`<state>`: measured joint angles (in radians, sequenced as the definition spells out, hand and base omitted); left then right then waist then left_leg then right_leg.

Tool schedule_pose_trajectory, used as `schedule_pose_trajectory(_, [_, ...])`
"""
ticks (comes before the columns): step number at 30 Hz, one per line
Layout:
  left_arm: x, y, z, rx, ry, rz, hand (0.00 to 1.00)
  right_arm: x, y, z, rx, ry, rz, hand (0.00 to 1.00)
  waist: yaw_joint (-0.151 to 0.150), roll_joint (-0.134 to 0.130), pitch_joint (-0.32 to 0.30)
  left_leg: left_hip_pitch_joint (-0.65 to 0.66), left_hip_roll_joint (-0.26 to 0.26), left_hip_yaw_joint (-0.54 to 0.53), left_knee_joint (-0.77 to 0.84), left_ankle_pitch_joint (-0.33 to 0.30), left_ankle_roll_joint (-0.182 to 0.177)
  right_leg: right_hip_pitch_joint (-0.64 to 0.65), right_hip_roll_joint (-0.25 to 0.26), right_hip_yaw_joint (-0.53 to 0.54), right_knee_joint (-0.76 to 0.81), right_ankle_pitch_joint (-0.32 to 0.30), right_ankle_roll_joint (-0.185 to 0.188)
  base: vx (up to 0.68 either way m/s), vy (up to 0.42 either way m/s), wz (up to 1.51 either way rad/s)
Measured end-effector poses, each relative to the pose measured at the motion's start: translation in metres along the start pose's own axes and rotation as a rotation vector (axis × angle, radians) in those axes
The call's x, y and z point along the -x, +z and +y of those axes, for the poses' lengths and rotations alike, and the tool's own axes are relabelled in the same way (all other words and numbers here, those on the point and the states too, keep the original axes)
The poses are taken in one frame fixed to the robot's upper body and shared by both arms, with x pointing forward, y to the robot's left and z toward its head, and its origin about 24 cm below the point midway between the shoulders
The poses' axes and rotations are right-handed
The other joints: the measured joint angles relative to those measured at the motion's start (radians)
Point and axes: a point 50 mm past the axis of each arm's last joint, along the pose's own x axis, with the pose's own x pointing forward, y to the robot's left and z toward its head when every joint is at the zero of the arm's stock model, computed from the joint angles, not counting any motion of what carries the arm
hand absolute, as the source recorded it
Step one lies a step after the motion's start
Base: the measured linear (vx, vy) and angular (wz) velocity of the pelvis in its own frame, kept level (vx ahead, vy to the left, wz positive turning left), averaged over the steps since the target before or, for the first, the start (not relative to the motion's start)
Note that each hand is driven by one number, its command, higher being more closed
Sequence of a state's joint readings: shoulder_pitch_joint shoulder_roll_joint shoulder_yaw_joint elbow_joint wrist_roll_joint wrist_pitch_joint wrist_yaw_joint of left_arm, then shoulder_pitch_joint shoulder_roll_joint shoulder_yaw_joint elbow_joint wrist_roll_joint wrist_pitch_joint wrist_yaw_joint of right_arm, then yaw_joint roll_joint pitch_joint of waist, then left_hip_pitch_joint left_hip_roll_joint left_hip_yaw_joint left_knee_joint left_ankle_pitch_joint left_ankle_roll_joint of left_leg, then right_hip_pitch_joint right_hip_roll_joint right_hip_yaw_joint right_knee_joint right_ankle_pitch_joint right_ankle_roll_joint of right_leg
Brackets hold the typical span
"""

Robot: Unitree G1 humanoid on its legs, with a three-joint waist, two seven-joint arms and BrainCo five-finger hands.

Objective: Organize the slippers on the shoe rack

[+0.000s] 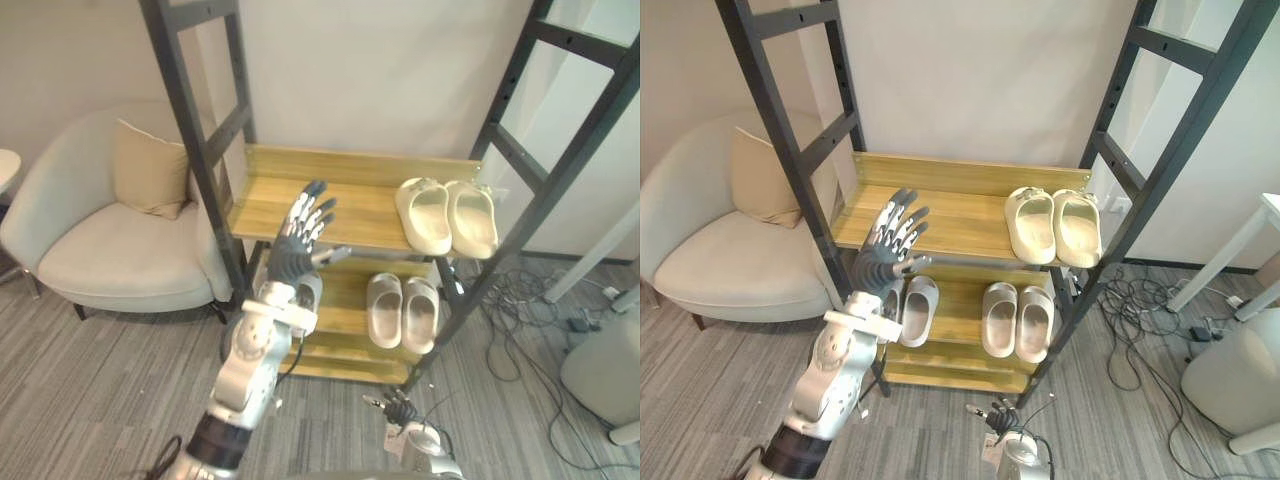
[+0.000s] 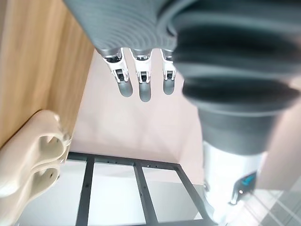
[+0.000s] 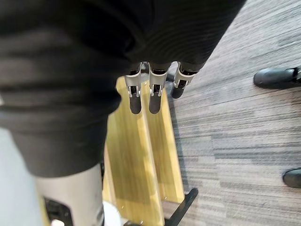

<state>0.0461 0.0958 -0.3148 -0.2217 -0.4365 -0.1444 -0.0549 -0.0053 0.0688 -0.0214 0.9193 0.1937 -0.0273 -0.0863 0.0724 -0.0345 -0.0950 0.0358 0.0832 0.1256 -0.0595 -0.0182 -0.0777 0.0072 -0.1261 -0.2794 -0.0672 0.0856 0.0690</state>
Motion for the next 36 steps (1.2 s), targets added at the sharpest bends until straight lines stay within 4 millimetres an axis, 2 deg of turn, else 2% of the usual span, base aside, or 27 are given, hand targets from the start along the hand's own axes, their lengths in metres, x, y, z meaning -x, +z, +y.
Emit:
schedule_pose_trajectory(2, [0.017, -0.018, 0.002, 0.022, 0.010, 0.091, 0.00, 0.000, -0.001, 0.001, 0.009, 0.004, 0.000, 0.00, 0.001, 0.002, 0.002, 0.000, 0.002, -0.008, 0.018, -0.015, -0.001, 0.013, -0.001, -0.012, 0.009, -0.011, 0.000, 0.01, -0.028, 0.17])
schedule_pose_trajectory(3, [0.031, -0.040, 0.007, 0.037, 0.030, 0.195, 0.00, 0.001, -0.002, 0.002, 0.038, 0.012, 0.003, 0.00, 0.001, 0.003, 0.002, 0.001, 0.002, -0.028, 0.033, -0.024, -0.004, 0.031, -0.001, -0.031, 0.013, -0.022, 0.001, 0.02, -0.040, 0.27])
schedule_pose_trajectory(4, [0.034, -0.045, 0.009, 0.034, 0.038, 0.220, 0.00, 0.001, -0.003, 0.002, 0.045, 0.014, 0.003, 0.00, 0.000, 0.003, 0.002, 0.003, 0.002, -0.029, 0.034, -0.024, -0.004, 0.032, -0.002, -0.034, 0.017, -0.027, 0.002, 0.02, -0.038, 0.26])
schedule_pose_trajectory(5, [0.041, -0.058, 0.014, 0.029, 0.065, 0.283, 0.00, 0.001, -0.002, 0.003, 0.054, 0.020, 0.001, 0.00, 0.001, 0.004, 0.002, 0.005, 0.003, -0.034, 0.035, -0.021, -0.008, 0.031, -0.002, -0.037, 0.031, -0.036, 0.001, 0.02, -0.034, 0.18])
schedule_pose_trajectory(6, [0.054, -0.080, 0.024, 0.000, 0.105, 0.399, 0.00, 0.001, -0.002, 0.001, 0.068, 0.018, 0.000, 0.00, 0.001, 0.004, 0.002, 0.005, 0.003, -0.047, 0.041, -0.020, -0.010, 0.031, -0.005, -0.047, 0.048, -0.048, 0.004, 0.02, -0.028, 0.21])
schedule_pose_trajectory(8, [0.072, -0.104, 0.036, -0.044, 0.159, 0.531, 0.00, 0.001, -0.003, 0.000, 0.070, 0.017, 0.002, 0.00, -0.002, 0.004, 0.004, 0.006, 0.000, -0.055, 0.044, -0.019, -0.010, 0.031, -0.008, -0.056, 0.061, -0.059, 0.004, 0.02, -0.013, 0.19])
schedule_pose_trajectory(10, [0.110, -0.137, 0.055, -0.121, 0.240, 0.764, 0.00, 0.003, -0.009, -0.008, 0.078, 0.002, 0.011, 0.00, -0.018, 0.003, 0.020, 0.021, -0.009, -0.080, 0.042, -0.018, -0.010, 0.055, -0.013, -0.070, 0.070, -0.071, 0.010, 0.05, -0.004, 0.29])
schedule_pose_trajectory(11, [0.123, -0.145, 0.060, -0.161, 0.257, 0.839, 0.00, 0.005, -0.012, -0.014, 0.083, -0.010, 0.020, 0.00, -0.021, 0.002, 0.034, 0.035, -0.011, -0.088, 0.039, -0.019, -0.010, 0.072, -0.014, -0.071, 0.071, -0.078, 0.013, 0.04, -0.009, 0.27])
schedule_pose_trajectory(12, [0.132, -0.149, 0.064, -0.178, 0.275, 0.882, 0.00, 0.006, -0.015, -0.017, 0.088, -0.018, 0.028, 0.00, -0.021, 0.002, 0.039, 0.041, -0.013, -0.091, 0.038, -0.019, -0.009, 0.079, -0.015, -0.073, 0.072, -0.081, 0.015, 0.02, -0.004, 0.14])
schedule_pose_trajectory(13, [0.149, -0.156, 0.070, -0.218, 0.313, 0.963, 0.00, 0.007, -0.021, -0.024, 0.096, -0.033, 0.050, 0.00, -0.021, 0.003, 0.044, 0.043, -0.015, -0.094, 0.038, -0.019, -0.009, 0.081, -0.016, -0.074, 0.071, -0.081, 0.016, 0.03, 0.002, 0.04])
schedule_pose_trajectory(14, [0.164, -0.160, 0.079, -0.266, 0.346, 1.043, 0.00, 0.008, -0.025, -0.031, 0.107, -0.050, 0.071, 0.00, -0.021, -0.008, 0.052, 0.044, -0.016, -0.095, 0.040, -0.018, -0.009, 0.083, -0.016, -0.074, 0.071, -0.081, 0.016, 0.00, 0.000, 0.00])
schedule_pose_trajectory(16, [0.174, -0.163, 0.085, -0.305, 0.364, 1.102, 0.00, 0.008, -0.027, -0.035, 0.113, -0.059, 0.079, 0.00, -0.021, -0.002, 0.068, 0.044, -0.017, -0.098, 0.040, -0.018, -0.009, 0.083, -0.016, -0.074, 0.071, -0.081, 0.016, 0.00, 0.000, 0.00])
schedule_pose_trajectory(17, [0.183, -0.163, 0.093, -0.341, 0.385, 1.151, 0.00, 0.008, -0.027, -0.038, 0.120, -0.067, 0.078, 0.00, -0.027, -0.009, 0.076, 0.054, -0.019, -0.106, 0.041, -0.018, -0.009, 0.086, -0.016, -0.073, 0.071, -0.081, 0.016, 0.00, 0.000, 0.00])
schedule_pose_trajectory(20, [0.189, -0.161, 0.100, -0.380, 0.419, 1.174, 0.00, 0.008, -0.027, -0.039, 0.125, -0.071, 0.081, 0.00, -0.034, -0.006, 0.093, 0.065, -0.020, -0.107, 0.040, -0.018, -0.008, 0.096, -0.017, -0.073, 0.068, -0.081, 0.016, 0.00, 0.000, 0.00])
schedule_pose_trajectory(21, [0.191, -0.161, 0.101, -0.388, 0.429, 1.181, 0.00, 0.008, -0.027, -0.040, 0.126, -0.071, 0.081, 0.00, -0.035, 0.003, 0.099, 0.067, -0.021, -0.107, 0.040, -0.019, -0.008, 0.096, -0.017, -0.072, 0.067, -0.081, 0.016, 0.00, 0.000, 0.00])
schedule_pose_trajectory(22, [0.193, -0.161, 0.102, -0.393, 0.438, 1.189, 0.00, 0.008, -0.026, -0.040, 0.129, -0.071, 0.079, 0.00, -0.035, -0.002, 0.097, 0.071, -0.021, -0.107, 0.040, -0.019, -0.008, 0.096, -0.017, -0.072, 0.066, -0.081, 0.016, 0.00, 0.000, 0.00])
schedule_pose_trajectory(24, [0.197, -0.160, 0.105, -0.398, 0.469, 1.198, 0.00, 0.006, -0.024, -0.041, 0.133, -0.073, 0.075, 0.00, -0.035, 0.008, 0.105, 0.069, -0.023, -0.107, 0.045, -0.020, -0.006, 0.089, -0.020, -0.071, 0.077, -0.084, 0.017, -0.01, 0.005, -0.02])
schedule_pose_trajectory(28, [0.195, -0.157, 0.111, -0.392, 0.524, 1.183, 0.00, 0.001, -0.013, -0.040, 0.152, -0.070, 0.056, 0.00, -0.033, -0.012, 0.149, 0.006, -0.055, -0.115, 0.165, -0.096, 0.010, -0.017, -0.100, -0.042, 0.347, -0.204, 0.034, -0.04, 0.024, 0.05])
schedule_pose_trajectory(30, [0.194, -0.157, 0.112, -0.400, 0.540, 1.179, 0.00, 0.002, -0.015, -0.039, 0.153, -0.069, 0.062, 0.00, -0.037, -0.004, 0.176, -0.015, -0.056, -0.144, 0.234, -0.130, 0.014, -0.080, -0.118, 0.039, 0.521, -0.215, 0.040, -0.04, 0.018, 0.36])
schedule_pose_trajectory(31, [0.193, -0.155, 0.115, -0.404, 0.554, 1.172, 0.00, 0.002, -0.015, -0.037, 0.149, -0.063, 0.058, 0.00, -0.040, -0.004, 0.182, -0.040, -0.062, -0.168, 0.271, -0.141, 0.011, -0.133, -0.110, 0.131, 0.622, -0.212, 0.037, -0.05, 0.012, 0.67])
schedule_pose_trajectory(32, [0.194, -0.153, 0.118, -0.402, 0.583, 1.163, 0.00, 0.002, -0.013, -0.032, 0.155, -0.049, 0.048, 0.00, -0.042, -0.013, 0.182, -0.067, -0.067, -0.199, 0.302, -0.148, 0.009, -0.174, -0.085, 0.236, 0.695, -0.214, 0.036, -0.07, -0.089, 1.14])
schedule_pose_trajectory(33, [0.193, -0.152, 0.119, -0.409, 0.603, 1.157, 0.00, 0.003, -0.013, -0.024, 0.152, -0.023, 0.027, 0.00, -0.043, -0.032, 0.173, -0.104, -0.072, -0.257, 0.331, -0.151, 0.001, -0.194, -0.012, 0.425, 0.735, -0.244, 0.039, -0.05, -0.108, 0.99])
schedule_pose_trajectory(34, [0.193, -0.152, 0.119, -0.408, 0.604, 1.155, 0.00, 0.003, -0.013, -0.021, 0.151, -0.017, 0.024, 0.00, -0.043, -0.035, 0.171, -0.111, -0.076, -0.266, 0.334, -0.152, -0.004, -0.192, -0.002, 0.455, 0.734, -0.251, 0.040, -0.04, -0.176, 1.08])
schedule_pose_trajectory(35, [0.189, -0.152, 0.118, -0.405, 0.601, 1.140, 0.00, 0.004, -0.011, -0.016, 0.153, 0.001, 0.007, 0.00, -0.044, -0.038, 0.168, -0.139, -0.084, -0.302, 0.347, -0.152, -0.016, -0.174, 0.024, 0.537, 0.715, -0.288, 0.054, 0.00, -0.251, 1.05])
schedule_pose_trajectory(36, [0.180, -0.154, 0.113, -0.392, 0.592, 1.108, 0.00, 0.004, -0.006, -0.010, 0.163, 0.028, -0.022, 0.00, -0.042, -0.038, 0.166, -0.182, -0.095, -0.357, 0.350, -0.135, -0.035, -0.135, 0.041, 0.634, 0.626, -0.362, 0.058, -0.01, -0.312, 0.99])
